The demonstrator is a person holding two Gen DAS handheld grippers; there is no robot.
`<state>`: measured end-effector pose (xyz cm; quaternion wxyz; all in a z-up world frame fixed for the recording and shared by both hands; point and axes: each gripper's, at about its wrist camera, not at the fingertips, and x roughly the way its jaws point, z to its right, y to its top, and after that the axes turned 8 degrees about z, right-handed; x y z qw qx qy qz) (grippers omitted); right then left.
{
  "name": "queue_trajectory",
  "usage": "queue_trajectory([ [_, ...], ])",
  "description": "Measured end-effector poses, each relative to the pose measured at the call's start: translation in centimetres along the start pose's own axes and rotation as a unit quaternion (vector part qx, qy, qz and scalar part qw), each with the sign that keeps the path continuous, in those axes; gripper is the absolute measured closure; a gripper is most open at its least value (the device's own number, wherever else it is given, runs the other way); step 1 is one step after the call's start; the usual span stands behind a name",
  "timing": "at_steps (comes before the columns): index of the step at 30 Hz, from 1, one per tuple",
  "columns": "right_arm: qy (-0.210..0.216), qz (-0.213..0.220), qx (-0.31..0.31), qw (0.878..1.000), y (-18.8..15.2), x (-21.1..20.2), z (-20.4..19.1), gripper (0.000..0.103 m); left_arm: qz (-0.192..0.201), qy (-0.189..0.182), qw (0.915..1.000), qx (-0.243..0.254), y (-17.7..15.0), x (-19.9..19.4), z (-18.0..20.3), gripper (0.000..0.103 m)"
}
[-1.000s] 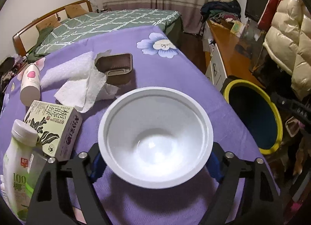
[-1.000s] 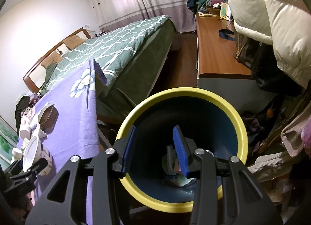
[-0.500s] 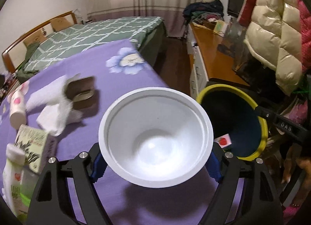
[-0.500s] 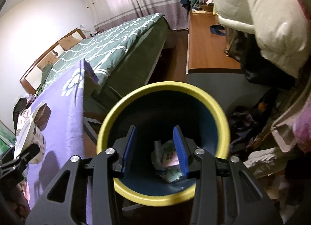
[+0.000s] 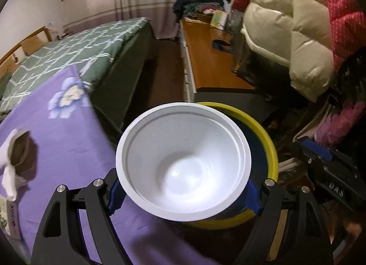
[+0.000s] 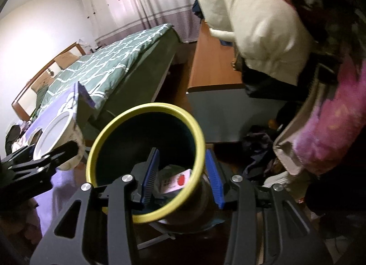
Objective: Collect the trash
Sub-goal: 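Carry the white cup with the left gripper over the bin and drop it, then swing the empty left gripper back over the tablecloth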
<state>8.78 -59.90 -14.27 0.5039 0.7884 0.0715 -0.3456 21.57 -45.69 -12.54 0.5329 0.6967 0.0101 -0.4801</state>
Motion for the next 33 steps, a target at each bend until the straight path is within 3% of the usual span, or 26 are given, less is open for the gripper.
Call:
queue_trajectory([
  [6, -0.009, -0.002, 0.008, 1.0, -0.2, -0.4, 1.1, 0.059, -0.015, -0.015, 0.9997, 0.007, 0.4, 2.0, 1.8, 0.022],
  [10, -0.009, 0.002, 0.006, 1.0, -0.1, -0.9, 0.9, 0.058, -0.012, -0.012, 0.9999, 0.002, 0.3, 1.2, 1.5, 0.013],
  [22, 0.008, 0.008, -0.02, 1.0, 0.0, -2.6, -2.5, 0.056, 0.056, 0.0, 0.998, -0.031, -0.6, -9.5, -3.9, 0.007],
  [27, 0.025, 0.007, -0.049, 0.998, -0.4, -2.9, -5.8, 0.054, 0.083, 0.039, 0.9936, -0.067, -2.9, -15.2, -9.0, 0.005],
  [33, 0.071, -0.011, -0.098, 0.993, -2.0, -2.1, -12.7, 0.054, 0.104, 0.14, 0.9779, -0.115, -7.1, -22.2, -16.7, 0.005],
])
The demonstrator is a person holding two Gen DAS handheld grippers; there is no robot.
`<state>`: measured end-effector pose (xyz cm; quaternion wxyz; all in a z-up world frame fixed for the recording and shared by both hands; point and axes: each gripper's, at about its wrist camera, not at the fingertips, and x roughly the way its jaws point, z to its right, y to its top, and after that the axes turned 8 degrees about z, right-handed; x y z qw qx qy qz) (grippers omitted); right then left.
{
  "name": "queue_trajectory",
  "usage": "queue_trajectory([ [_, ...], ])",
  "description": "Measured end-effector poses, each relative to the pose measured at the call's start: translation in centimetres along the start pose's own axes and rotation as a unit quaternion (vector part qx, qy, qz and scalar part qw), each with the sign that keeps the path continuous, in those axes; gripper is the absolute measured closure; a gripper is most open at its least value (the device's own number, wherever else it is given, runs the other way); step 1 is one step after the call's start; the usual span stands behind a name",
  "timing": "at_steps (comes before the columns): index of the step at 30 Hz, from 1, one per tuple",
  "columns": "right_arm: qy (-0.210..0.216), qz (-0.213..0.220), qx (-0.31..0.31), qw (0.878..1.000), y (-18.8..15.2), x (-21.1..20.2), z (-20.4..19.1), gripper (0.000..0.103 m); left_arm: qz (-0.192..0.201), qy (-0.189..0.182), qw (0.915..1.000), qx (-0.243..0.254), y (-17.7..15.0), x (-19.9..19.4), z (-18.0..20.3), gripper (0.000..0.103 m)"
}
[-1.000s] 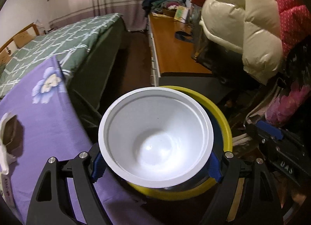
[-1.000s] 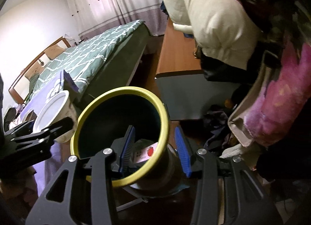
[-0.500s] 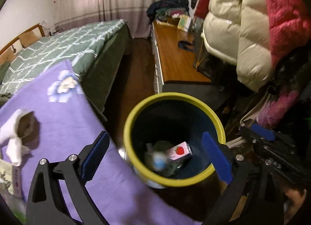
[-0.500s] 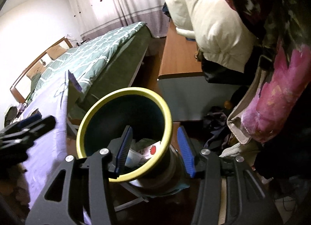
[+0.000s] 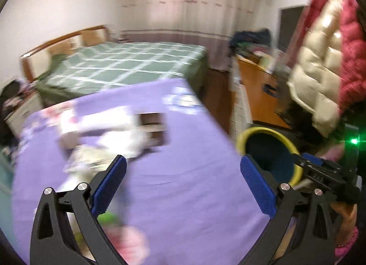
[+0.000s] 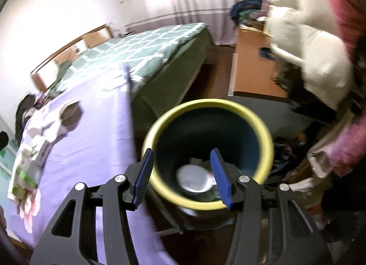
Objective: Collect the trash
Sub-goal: 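Swing the empty left gripper back over the tablecloth, then reach the right gripper to the white tissue and pinch it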
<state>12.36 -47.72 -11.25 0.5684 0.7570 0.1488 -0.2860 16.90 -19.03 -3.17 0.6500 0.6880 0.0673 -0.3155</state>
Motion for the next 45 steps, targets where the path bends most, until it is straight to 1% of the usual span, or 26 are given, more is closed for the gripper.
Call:
queue_trajectory([
  [3, 0.025, -0.01, -0.032, 0.999, -0.4, 0.8, -4.3, 0.054, 0.009, 0.049, 0.9985, -0.023, -0.7, -2.4, -4.9, 0.005],
  [5, 0.045, -0.017, -0.051, 0.998, -0.8, 1.2, -7.1, 0.054, 0.014, 0.077, 0.996, -0.044, -1.4, -3.9, -8.3, 0.005],
  [8, 0.072, -0.028, -0.079, 0.994, -1.4, 1.9, -11.5, 0.054, 0.017, 0.115, 0.9912, -0.063, -2.3, -5.5, -12.2, 0.005],
  [10, 0.088, -0.033, -0.094, 0.991, -1.7, 2.1, -14.0, 0.054, 0.019, 0.133, 0.9879, -0.079, -3.0, -6.4, -14.7, 0.005],
  [14, 0.121, -0.037, -0.124, 0.984, -2.2, 2.2, -19.1, 0.054, 0.025, 0.162, 0.9821, -0.094, -4.0, -8.0, -17.7, 0.005],
  [17, 0.141, -0.035, -0.147, 0.978, -2.3, 2.3, -22.5, 0.054, 0.03, 0.174, 0.9788, -0.104, -4.5, -8.9, -19.1, 0.005],
  [19, 0.145, -0.039, -0.16, 0.975, -2.1, 3.3, -24.5, 0.054, 0.032, 0.177, 0.9775, -0.111, -4.9, -9.4, -19.8, 0.005],
  [21, 0.152, -0.045, -0.157, 0.975, -1.6, 4.5, -25.7, 0.054, 0.031, 0.176, 0.977, -0.116, -5.1, -9.5, -20.3, 0.005],
  [24, 0.145, -0.048, -0.145, 0.978, -0.2, 6.8, -27.0, 0.054, 0.028, 0.178, 0.9763, -0.12, -5.4, -9.4, -20.9, 0.005],
  [27, 0.137, -0.06, -0.131, 0.98, 0.8, 9.1, -28.1, 0.054, 0.025, 0.178, 0.9759, -0.124, -5.3, -8.8, -21.3, 0.005],
  [32, 0.123, -0.081, -0.12, 0.982, 1.5, 11.8, -28.9, 0.054, 0.023, 0.185, 0.9757, -0.115, -4.0, -5.9, -22.4, 0.005],
  [37, 0.108, -0.098, -0.114, 0.983, 1.5, 13.7, -29.4, 0.059, 0.019, 0.178, 0.9777, -0.11, -2.2, -2.4, -23.4, 0.005],
  [42, 0.097, -0.113, -0.106, 0.983, 1.6, 15.4, -29.8, 0.062, 0.011, 0.166, 0.9804, -0.106, -0.9, 0.8, -24.1, 0.005],
  [44, 0.095, -0.119, -0.106, 0.983, 1.6, 16.1, -30.0, 0.066, 0.008, 0.158, 0.9816, -0.107, -0.7, 1.7, -24.2, 0.005],
  [45, 0.094, -0.122, -0.107, 0.982, 1.5, 16.4, -30.2, 0.071, 0.006, 0.154, 0.9822, -0.108, -0.6, 2.3, -24.3, 0.005],
])
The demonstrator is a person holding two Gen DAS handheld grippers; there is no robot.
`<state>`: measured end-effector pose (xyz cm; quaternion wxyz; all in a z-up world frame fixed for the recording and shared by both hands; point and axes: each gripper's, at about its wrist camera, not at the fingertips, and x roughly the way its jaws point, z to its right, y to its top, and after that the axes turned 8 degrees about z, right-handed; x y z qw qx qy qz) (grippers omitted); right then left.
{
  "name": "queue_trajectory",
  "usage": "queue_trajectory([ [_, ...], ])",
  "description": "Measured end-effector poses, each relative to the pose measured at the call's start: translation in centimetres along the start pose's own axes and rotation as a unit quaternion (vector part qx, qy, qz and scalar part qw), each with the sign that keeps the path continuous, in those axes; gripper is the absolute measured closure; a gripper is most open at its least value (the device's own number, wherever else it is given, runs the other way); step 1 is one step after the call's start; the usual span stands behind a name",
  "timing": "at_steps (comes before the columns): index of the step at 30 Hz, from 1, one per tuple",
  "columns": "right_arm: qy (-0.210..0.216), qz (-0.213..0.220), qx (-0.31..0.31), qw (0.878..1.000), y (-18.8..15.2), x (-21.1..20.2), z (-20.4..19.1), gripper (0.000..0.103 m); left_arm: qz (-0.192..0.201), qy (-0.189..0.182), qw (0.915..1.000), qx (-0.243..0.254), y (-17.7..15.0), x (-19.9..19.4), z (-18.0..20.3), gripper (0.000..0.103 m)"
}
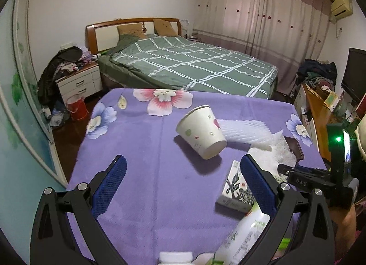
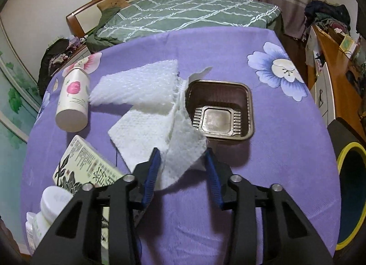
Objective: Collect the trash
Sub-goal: 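Reach the right gripper to the white tissue and pinch it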
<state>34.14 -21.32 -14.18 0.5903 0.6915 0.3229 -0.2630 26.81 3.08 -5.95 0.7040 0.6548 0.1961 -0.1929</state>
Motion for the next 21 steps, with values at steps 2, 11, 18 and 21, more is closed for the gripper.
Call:
queue_trajectory([
  [2, -0.002, -0.001, -0.003, 1.0, 0.1, 0.4, -0.1, 0.083, -0.004, -0.003, 1.0, 0.001, -0.1, 0.6, 0.1, 0.005],
  [11, 0.046, 0.046, -0.013, 0.998, 1.6, -3.7, -1.0, 0.099, -0.004, -0.006, 1.0, -0.007, 0.2, 2.0, -0.7, 0.005],
  [18, 0.069, 0.107, -0.027, 0.992, 3.0, -10.2, -1.1, 0.099, 0.002, -0.015, 0.9999, -0.007, 0.4, 1.5, -0.4, 0.005],
  [21, 0.071, 0.12, -0.035, 0.99, 2.5, -12.7, -0.3, 0.099, 0.006, -0.019, 0.9998, -0.002, 0.3, 0.5, 0.2, 0.005],
])
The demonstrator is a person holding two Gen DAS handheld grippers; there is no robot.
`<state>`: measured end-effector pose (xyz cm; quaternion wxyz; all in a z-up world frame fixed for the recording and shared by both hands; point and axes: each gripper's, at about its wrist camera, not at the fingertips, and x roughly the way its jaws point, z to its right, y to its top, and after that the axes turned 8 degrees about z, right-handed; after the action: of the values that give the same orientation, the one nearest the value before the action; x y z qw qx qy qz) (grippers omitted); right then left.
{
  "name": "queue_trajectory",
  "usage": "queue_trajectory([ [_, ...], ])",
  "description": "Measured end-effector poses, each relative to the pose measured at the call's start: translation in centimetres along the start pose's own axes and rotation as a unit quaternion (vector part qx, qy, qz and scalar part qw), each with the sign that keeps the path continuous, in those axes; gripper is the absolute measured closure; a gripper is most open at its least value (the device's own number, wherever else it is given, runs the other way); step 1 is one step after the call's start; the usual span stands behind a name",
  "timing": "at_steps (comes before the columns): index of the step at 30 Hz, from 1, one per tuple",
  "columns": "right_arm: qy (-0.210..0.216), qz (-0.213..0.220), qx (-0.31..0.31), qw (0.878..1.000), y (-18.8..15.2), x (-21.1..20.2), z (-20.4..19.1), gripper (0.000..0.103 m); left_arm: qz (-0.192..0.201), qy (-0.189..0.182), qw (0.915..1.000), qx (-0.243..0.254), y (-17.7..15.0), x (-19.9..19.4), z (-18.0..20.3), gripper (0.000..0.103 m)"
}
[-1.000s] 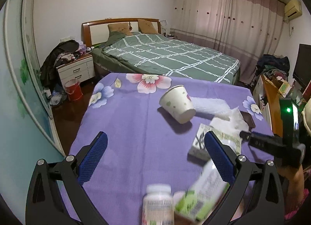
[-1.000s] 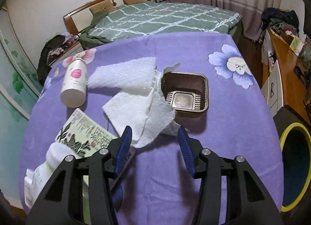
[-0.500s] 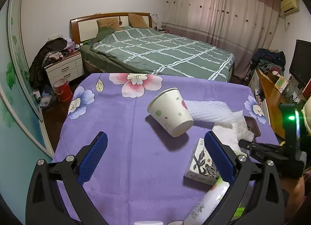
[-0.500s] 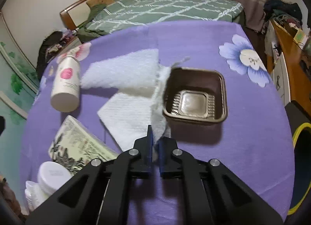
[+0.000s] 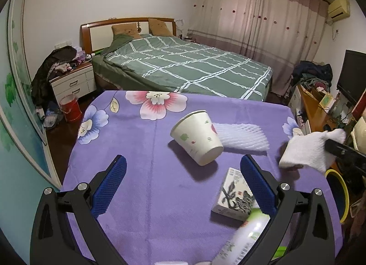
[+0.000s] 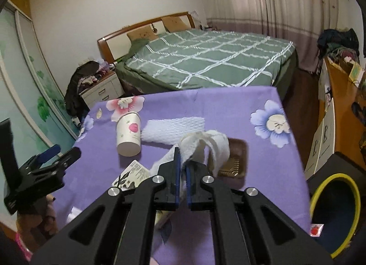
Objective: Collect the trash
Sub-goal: 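Reach the right gripper to the white tissue and pinch it, then drop the tissue into the bin with the right gripper while the left gripper reaches for the green-labelled bottle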
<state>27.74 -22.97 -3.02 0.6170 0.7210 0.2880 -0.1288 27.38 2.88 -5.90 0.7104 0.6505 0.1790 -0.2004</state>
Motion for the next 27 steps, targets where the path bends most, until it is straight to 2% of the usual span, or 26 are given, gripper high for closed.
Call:
queue_trajectory([
  [5, -0.027, 0.017, 0.001, 1.0, -1.1, -4.5, 2.5, 0.099, 0.012, -0.008, 0.9999, 0.005, -0.2, -2.4, 1.4, 0.005],
  [11, -0.094, 0.016, 0.02, 0.995, -3.7, -9.0, 8.5, 0.099, 0.016, -0.028, 0.9993, 0.019, -1.4, -5.1, 4.4, 0.005],
  [15, -0.155, 0.007, 0.04, 0.987, -6.0, -11.3, 13.4, 0.099, 0.014, -0.042, 0.9986, 0.028, -2.6, -6.7, 6.6, 0.005],
  [19, -0.217, -0.024, 0.068, 0.973, -8.8, -11.8, 19.2, 0.097, 0.011, -0.05, 0.998, 0.036, -3.9, -8.1, 8.6, 0.005],
  [23, -0.242, -0.054, 0.084, 0.965, -10.7, -10.7, 23.0, 0.097, 0.006, -0.053, 0.9977, 0.04, -4.7, -9.0, 9.9, 0.005],
  [27, -0.253, -0.067, 0.101, 0.96, -11.6, -10.1, 25.6, 0.083, 0.003, -0.05, 0.9977, 0.045, -5.2, -9.9, 10.8, 0.005],
])
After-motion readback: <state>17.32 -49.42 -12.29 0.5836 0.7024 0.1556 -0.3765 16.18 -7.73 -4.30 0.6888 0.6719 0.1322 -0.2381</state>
